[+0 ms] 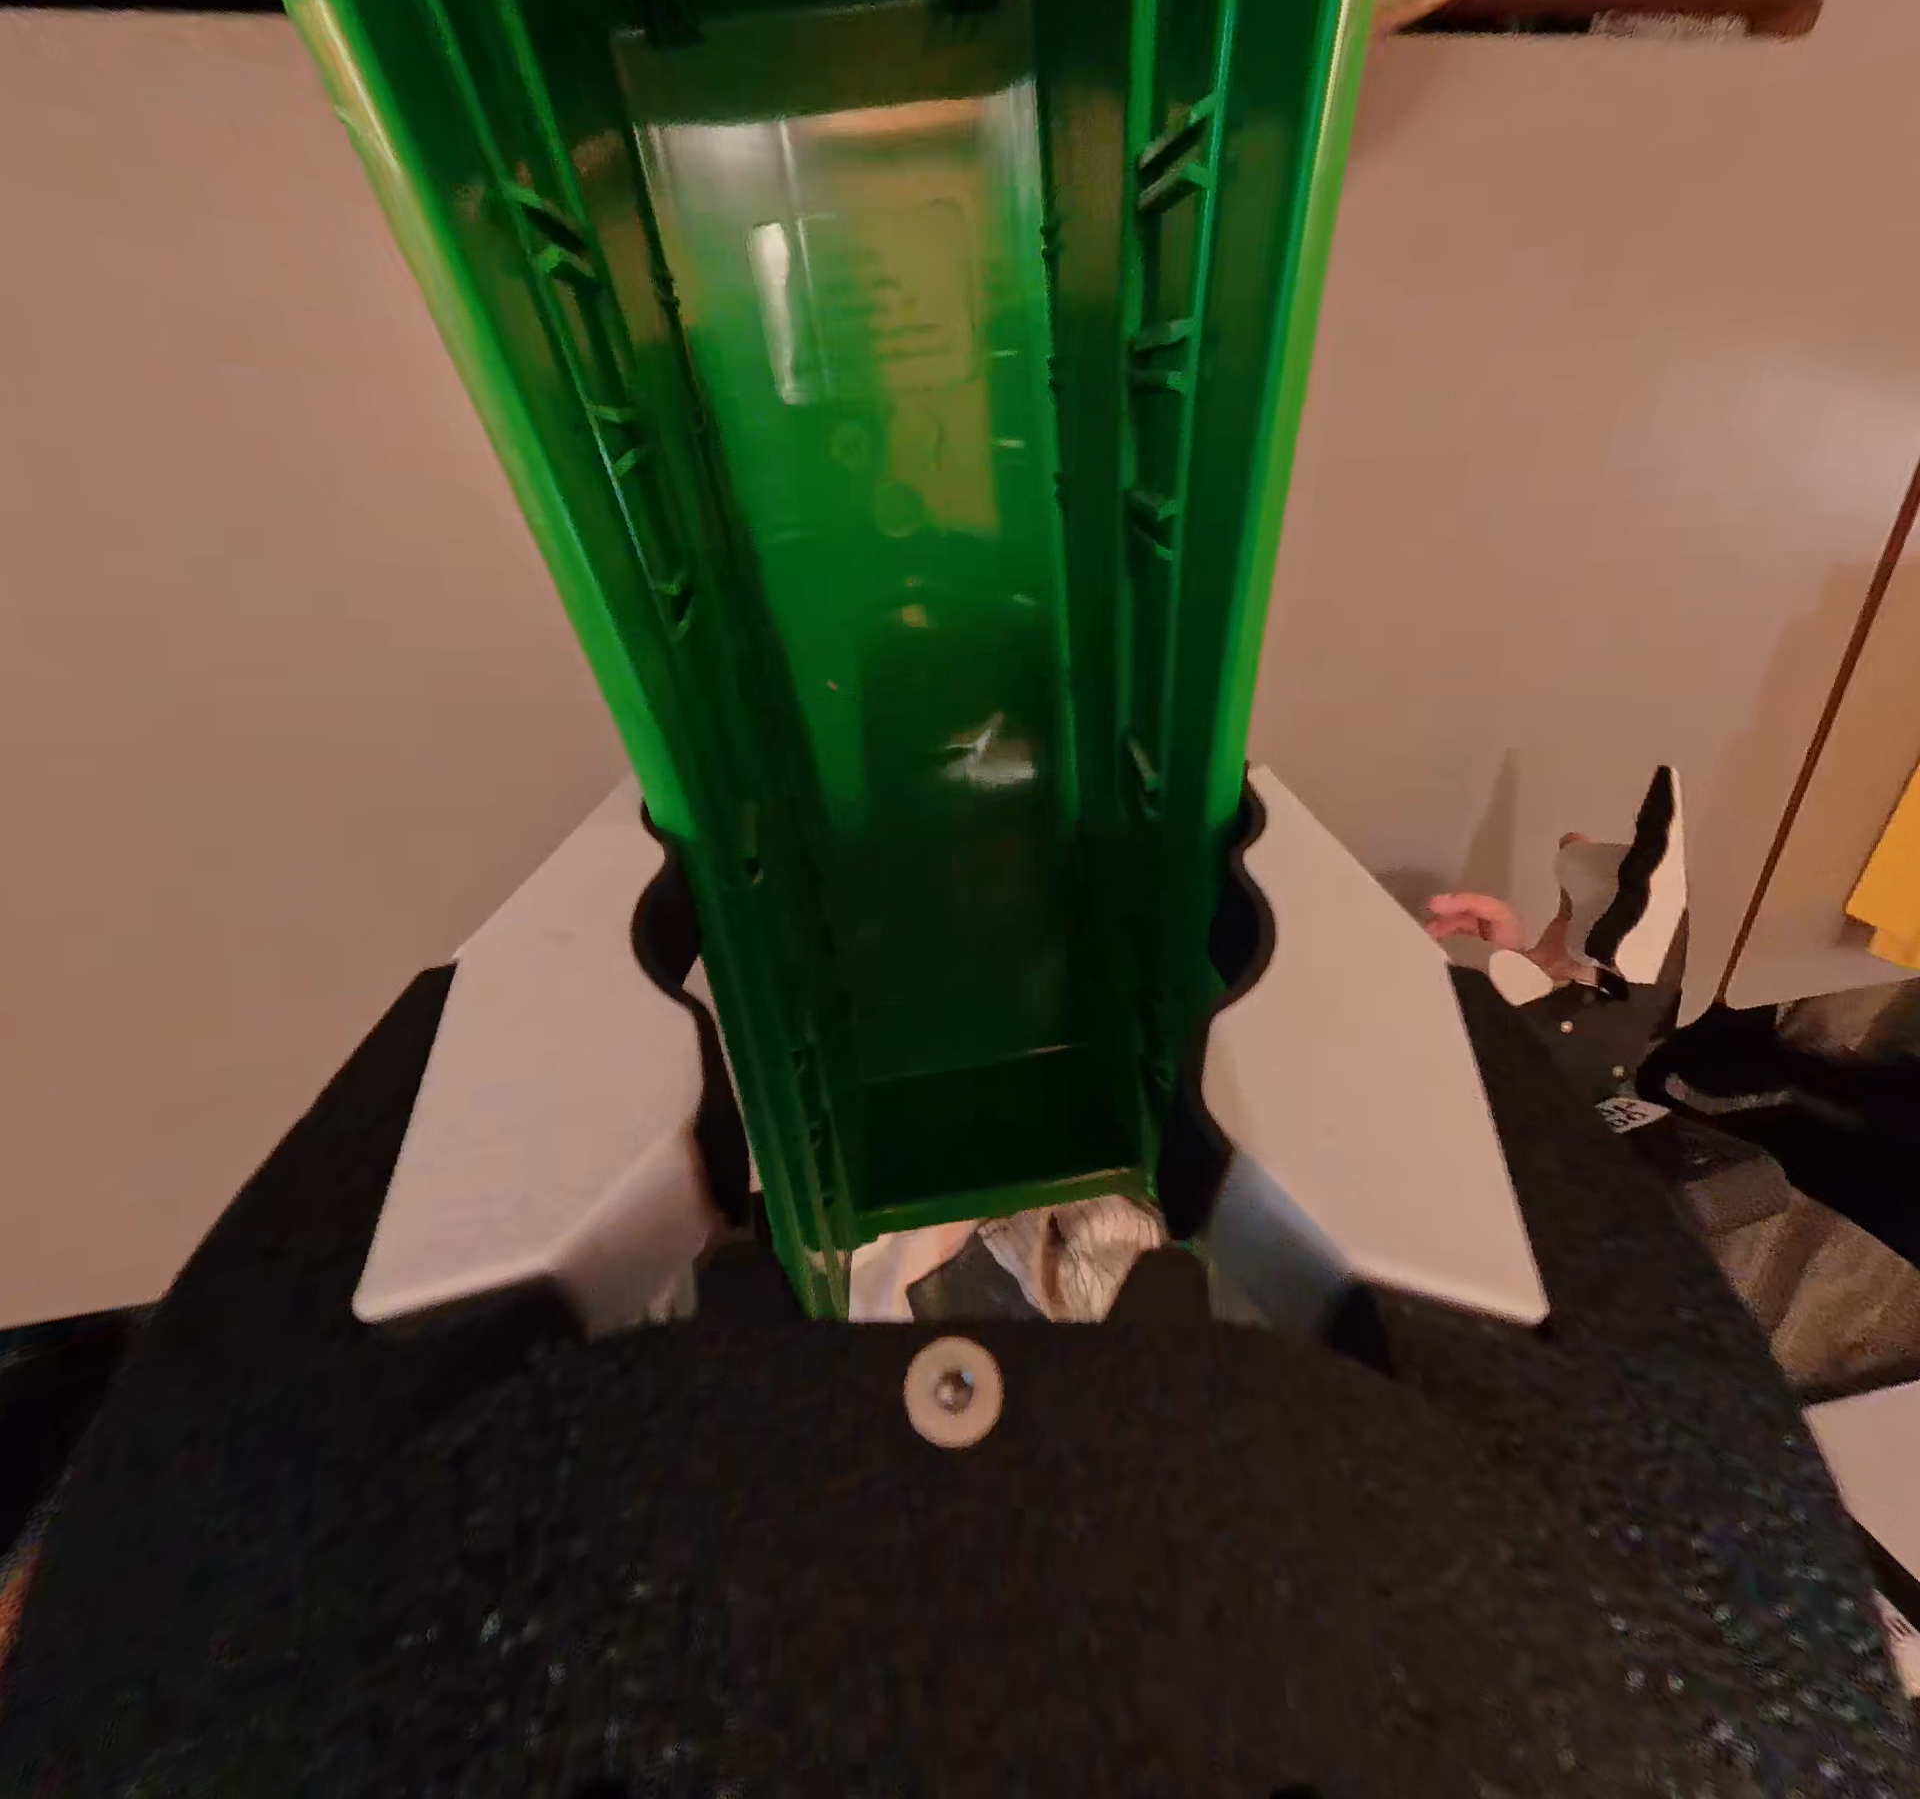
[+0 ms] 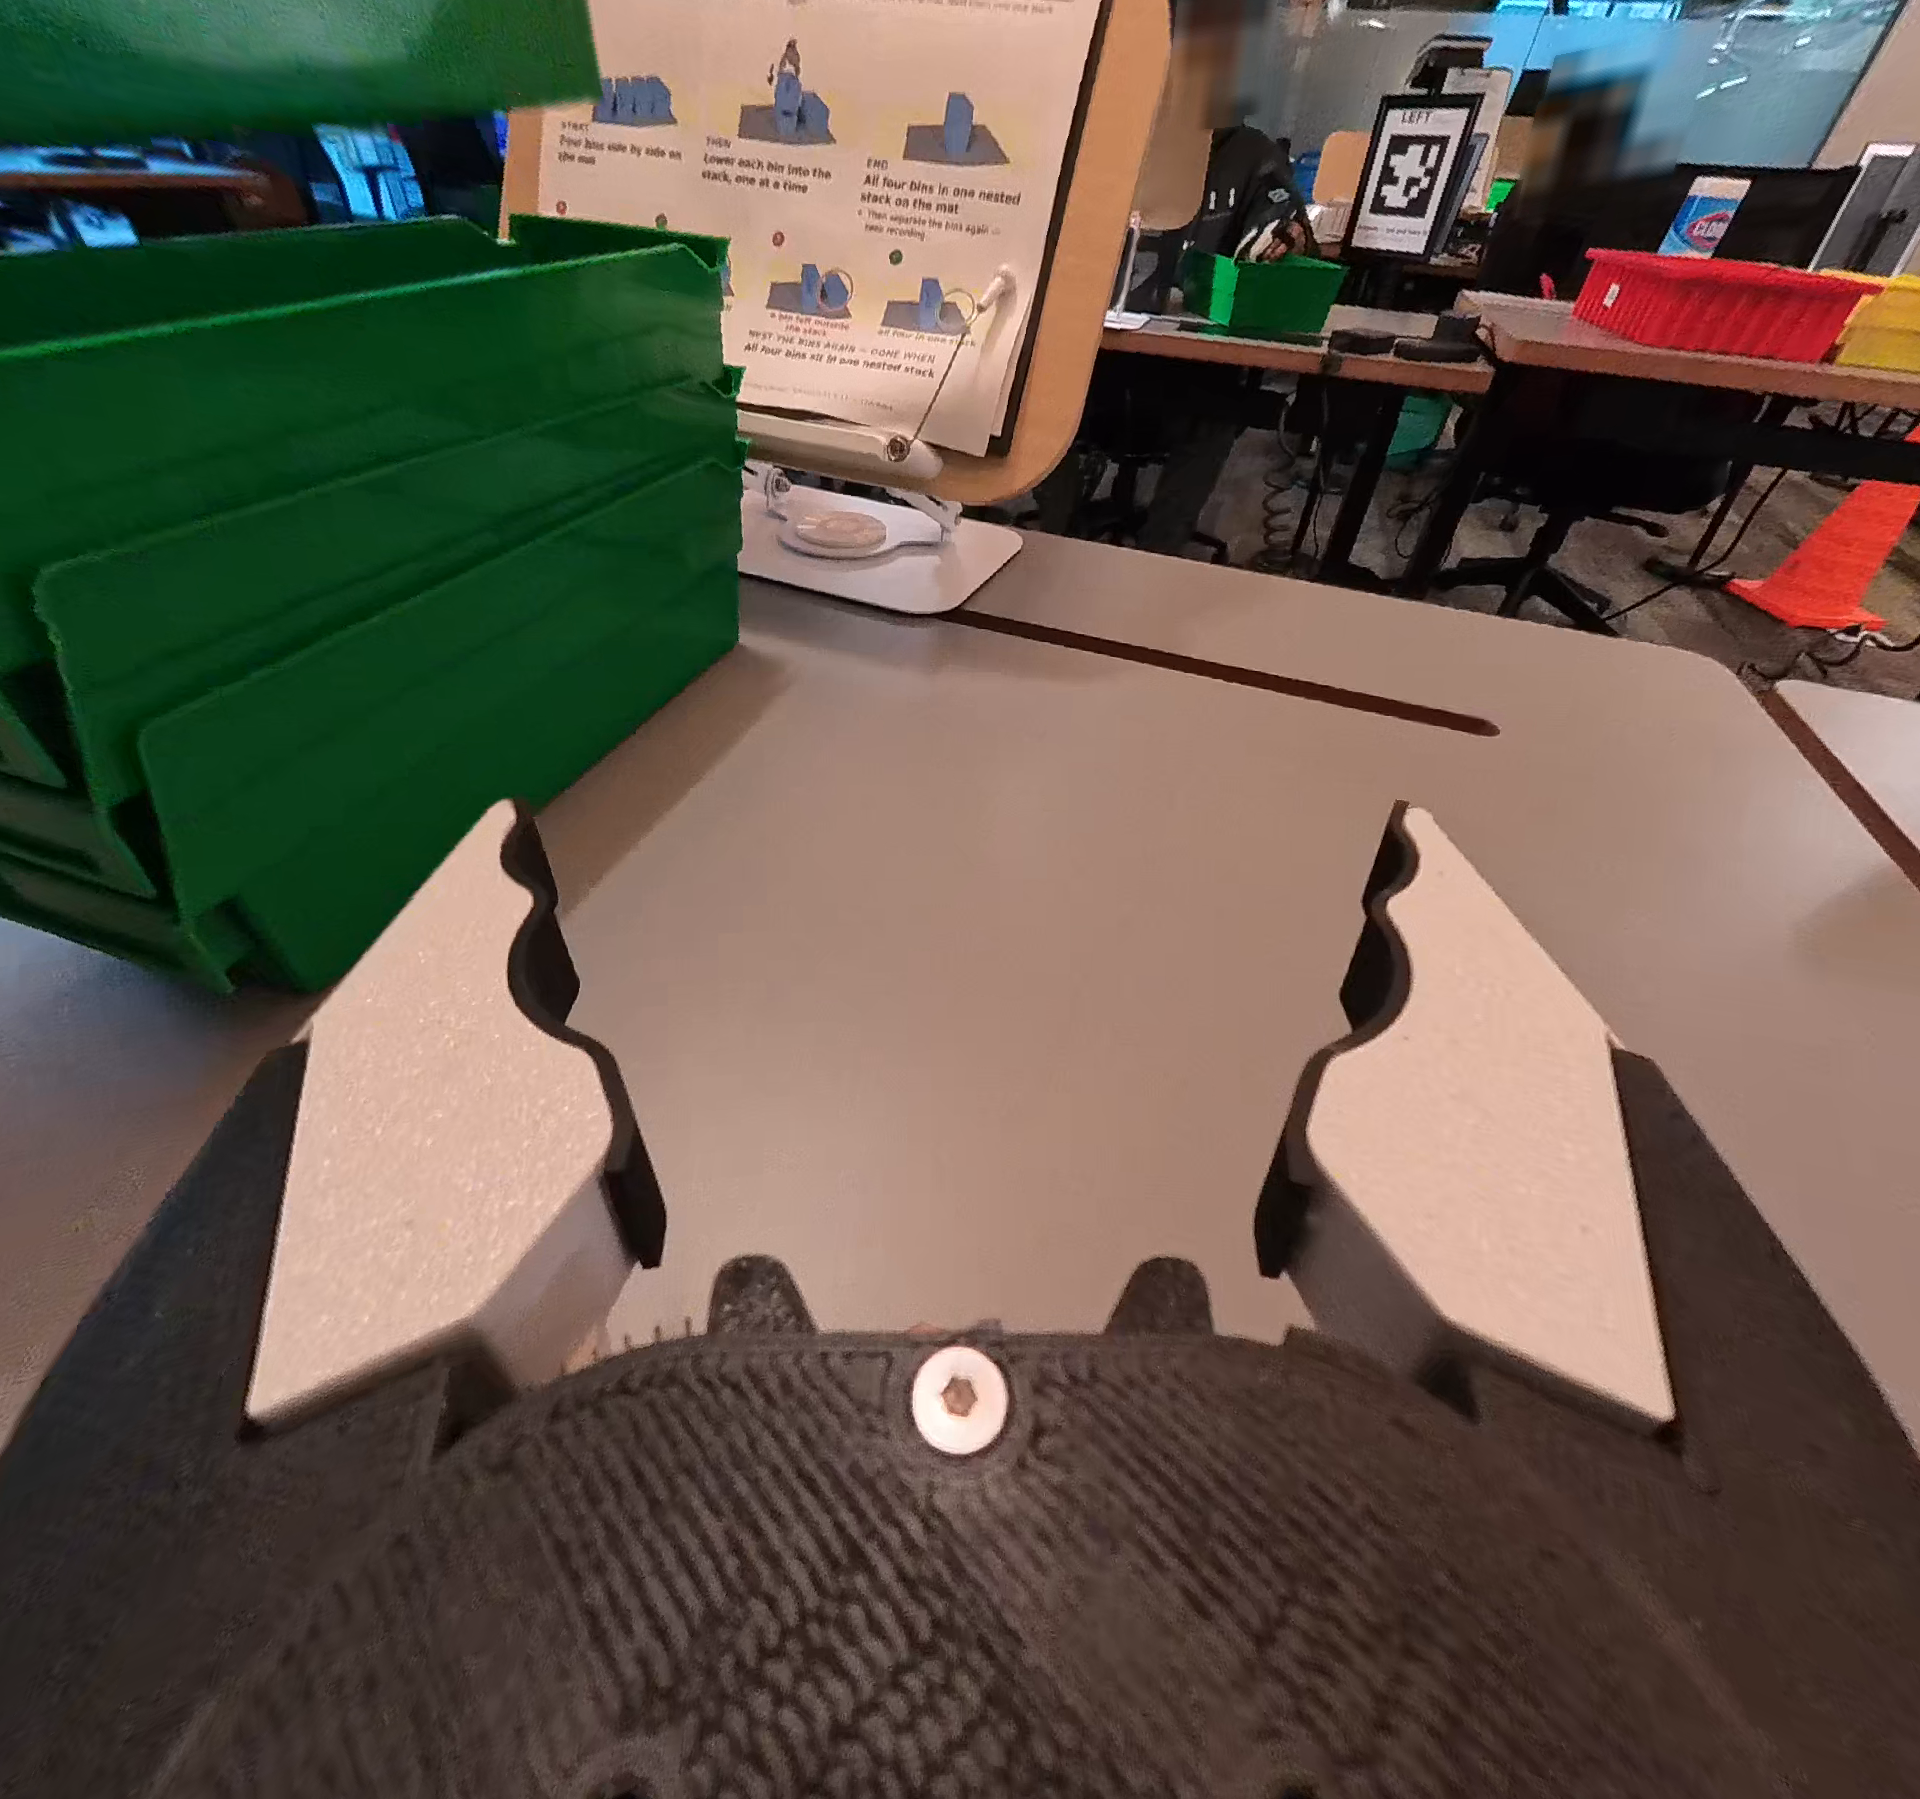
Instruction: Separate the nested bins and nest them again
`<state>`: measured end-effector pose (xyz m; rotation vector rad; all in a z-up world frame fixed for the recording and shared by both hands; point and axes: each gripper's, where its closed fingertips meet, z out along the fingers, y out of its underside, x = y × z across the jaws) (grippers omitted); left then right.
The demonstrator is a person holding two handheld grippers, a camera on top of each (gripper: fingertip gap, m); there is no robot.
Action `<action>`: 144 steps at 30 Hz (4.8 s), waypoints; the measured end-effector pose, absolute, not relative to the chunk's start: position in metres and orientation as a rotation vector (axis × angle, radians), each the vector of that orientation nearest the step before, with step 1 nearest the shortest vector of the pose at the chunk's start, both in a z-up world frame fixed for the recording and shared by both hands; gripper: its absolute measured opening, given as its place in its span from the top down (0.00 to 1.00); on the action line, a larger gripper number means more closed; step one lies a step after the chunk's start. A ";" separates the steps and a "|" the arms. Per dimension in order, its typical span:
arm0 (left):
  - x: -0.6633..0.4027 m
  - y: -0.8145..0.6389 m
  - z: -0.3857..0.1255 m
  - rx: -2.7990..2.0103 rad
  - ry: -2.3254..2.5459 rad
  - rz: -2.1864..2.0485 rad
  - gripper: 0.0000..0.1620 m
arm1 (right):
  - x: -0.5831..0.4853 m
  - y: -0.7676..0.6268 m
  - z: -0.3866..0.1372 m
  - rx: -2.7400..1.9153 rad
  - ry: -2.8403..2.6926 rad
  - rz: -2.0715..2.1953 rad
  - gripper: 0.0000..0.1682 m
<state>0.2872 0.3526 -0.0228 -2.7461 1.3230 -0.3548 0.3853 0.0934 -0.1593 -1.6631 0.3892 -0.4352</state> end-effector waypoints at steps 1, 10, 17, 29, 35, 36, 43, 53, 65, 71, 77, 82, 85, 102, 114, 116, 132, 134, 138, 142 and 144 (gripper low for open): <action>0.290 0.346 -0.028 -2.763 1.330 -0.338 0.38 | 0.385 0.092 -0.158 -1.659 0.394 -0.429 0.11; 0.309 0.334 -0.061 -2.741 1.339 -0.216 0.38 | 0.396 0.077 -0.146 -1.610 0.456 -0.397 0.13; 0.314 0.335 -0.088 -2.732 1.327 -0.179 0.37 | 0.390 0.086 -0.155 -1.605 0.472 -0.289 0.14; 0.314 0.335 -0.120 -2.748 1.353 -0.171 0.29 | 0.407 0.075 -0.166 -1.622 0.514 -0.311 0.14; 0.312 0.334 -0.121 -2.723 1.392 -0.141 0.22 | 0.404 0.081 -0.173 -1.645 0.505 -0.282 0.13; 0.312 0.335 -0.119 -2.703 1.399 -0.125 0.22 | 0.404 0.082 -0.174 -1.650 0.503 -0.285 0.13; 0.333 0.333 -0.074 -2.497 1.437 -0.221 0.22 | 0.398 0.089 -0.173 -1.661 0.478 -0.265 0.11; 0.334 0.379 0.034 -1.674 1.367 -0.136 0.41 | 0.392 0.100 -0.168 -1.674 0.430 -0.284 0.10; 0.300 0.332 -0.013 -1.798 1.410 -0.549 0.33 | 0.382 0.136 -0.151 -1.646 0.354 -0.261 0.11; 0.288 0.322 -0.020 -1.910 1.459 -0.599 0.32 | 0.374 0.148 -0.158 -1.683 0.309 -0.271 0.11; 0.280 0.332 -0.034 -2.116 1.405 -0.566 0.33 | 0.385 0.139 -0.160 -1.684 0.342 -0.276 0.11; 0.279 0.333 -0.041 -2.196 1.412 -0.562 0.33 | 0.397 0.129 -0.157 -1.660 0.385 -0.270 0.12; 0.282 0.333 -0.041 -2.223 1.394 -0.543 0.32 | 0.400 0.127 -0.157 -1.661 0.394 -0.272 0.12; 0.313 0.333 -0.078 -2.415 1.443 -0.211 0.19 | 0.392 0.132 -0.156 -1.674 0.364 -0.279 0.12; 0.306 0.332 -0.119 -2.638 1.469 -0.149 0.19 | 0.401 0.127 -0.161 -1.676 0.399 -0.267 0.11; 0.306 0.330 -0.120 -2.656 1.475 -0.156 0.21 | 0.401 0.128 -0.163 -1.682 0.401 -0.263 0.11; 0.304 0.330 -0.113 -2.757 1.453 -0.084 0.39 | 0.401 0.129 -0.165 -1.691 0.400 -0.258 0.11; 0.305 0.330 -0.110 -2.760 1.451 -0.100 0.39 | 0.401 0.130 -0.166 -1.697 0.400 -0.252 0.12; 0.309 0.332 -0.094 -2.761 1.423 -0.157 0.40 | 0.400 0.130 -0.166 -1.699 0.397 -0.252 0.12; 0.312 0.337 -0.064 -2.702 1.433 -0.158 0.40 | 0.401 0.130 -0.169 -1.706 0.399 -0.252 0.12; 0.313 0.340 -0.044 -2.667 1.431 -0.163 0.40 | 0.401 0.130 -0.169 -1.709 0.400 -0.251 0.12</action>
